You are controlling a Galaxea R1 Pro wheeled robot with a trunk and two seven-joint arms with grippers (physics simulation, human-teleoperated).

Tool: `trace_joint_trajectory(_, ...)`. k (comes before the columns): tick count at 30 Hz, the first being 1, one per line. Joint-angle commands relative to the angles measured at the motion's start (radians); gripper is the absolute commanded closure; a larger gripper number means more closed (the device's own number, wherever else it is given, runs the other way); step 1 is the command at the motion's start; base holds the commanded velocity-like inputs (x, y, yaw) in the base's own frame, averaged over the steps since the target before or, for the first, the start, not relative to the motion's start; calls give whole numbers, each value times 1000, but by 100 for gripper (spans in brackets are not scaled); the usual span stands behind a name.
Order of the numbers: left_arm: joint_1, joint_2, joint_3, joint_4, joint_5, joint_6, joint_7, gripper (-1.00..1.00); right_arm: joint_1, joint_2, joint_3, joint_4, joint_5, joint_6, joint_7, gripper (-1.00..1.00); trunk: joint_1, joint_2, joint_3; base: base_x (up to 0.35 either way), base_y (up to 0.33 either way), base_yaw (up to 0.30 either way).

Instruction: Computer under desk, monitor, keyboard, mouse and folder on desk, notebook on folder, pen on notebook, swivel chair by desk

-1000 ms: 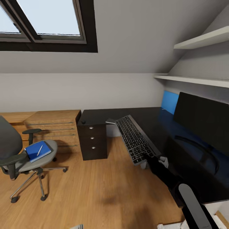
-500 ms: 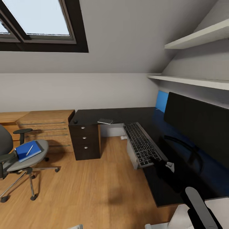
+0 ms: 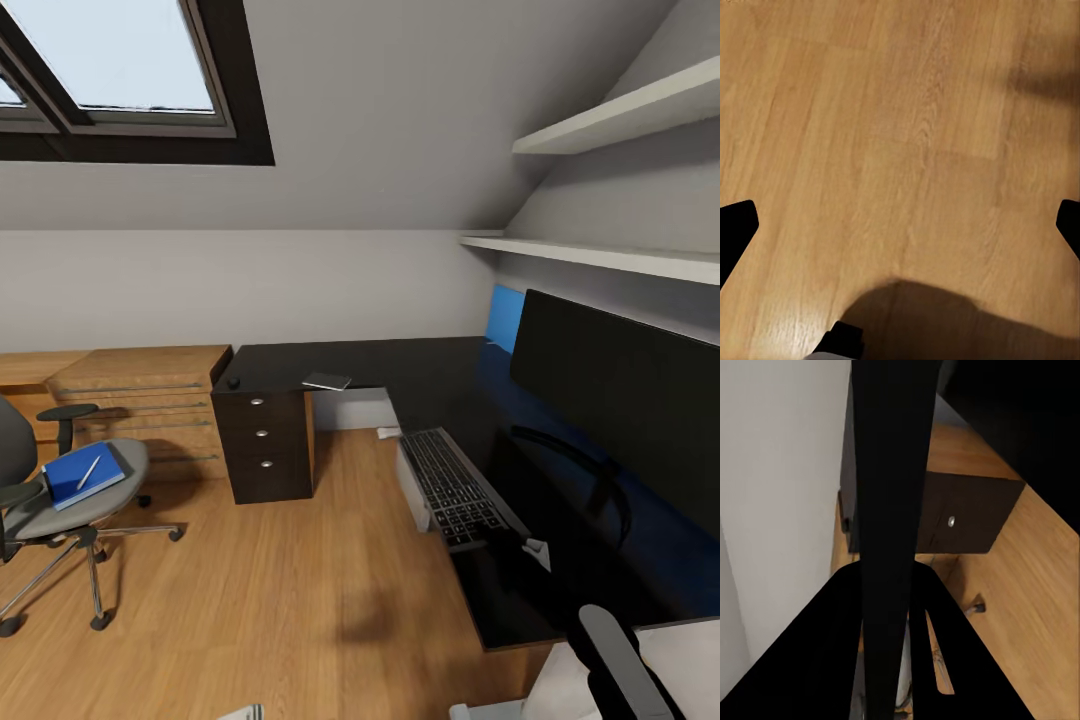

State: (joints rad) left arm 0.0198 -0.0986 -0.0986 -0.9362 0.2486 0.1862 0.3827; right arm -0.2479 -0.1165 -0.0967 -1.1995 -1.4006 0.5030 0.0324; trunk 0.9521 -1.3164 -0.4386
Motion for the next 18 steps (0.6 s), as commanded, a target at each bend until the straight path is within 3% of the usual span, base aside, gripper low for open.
trace_joint_trajectory(1, 0, 0, -3, -3, 8, 4, 7, -100, -1, 0, -3, 3, -11, 6, 1, 100, 0, -1, -1, 0, 0, 0)
trace_joint_trajectory(8, 0, 0, -3, -3, 8, 4, 7, -100, -1, -2, -39, -23, -73, 9, -30, 100, 0, -1, -1, 0, 0, 0)
trace_joint_trajectory(18, 0, 0, -3, -1, 8, 4, 7, -100, -1, -2, -44, -42, -83, 11, -28, 100, 0, -1, -1, 0, 0, 0)
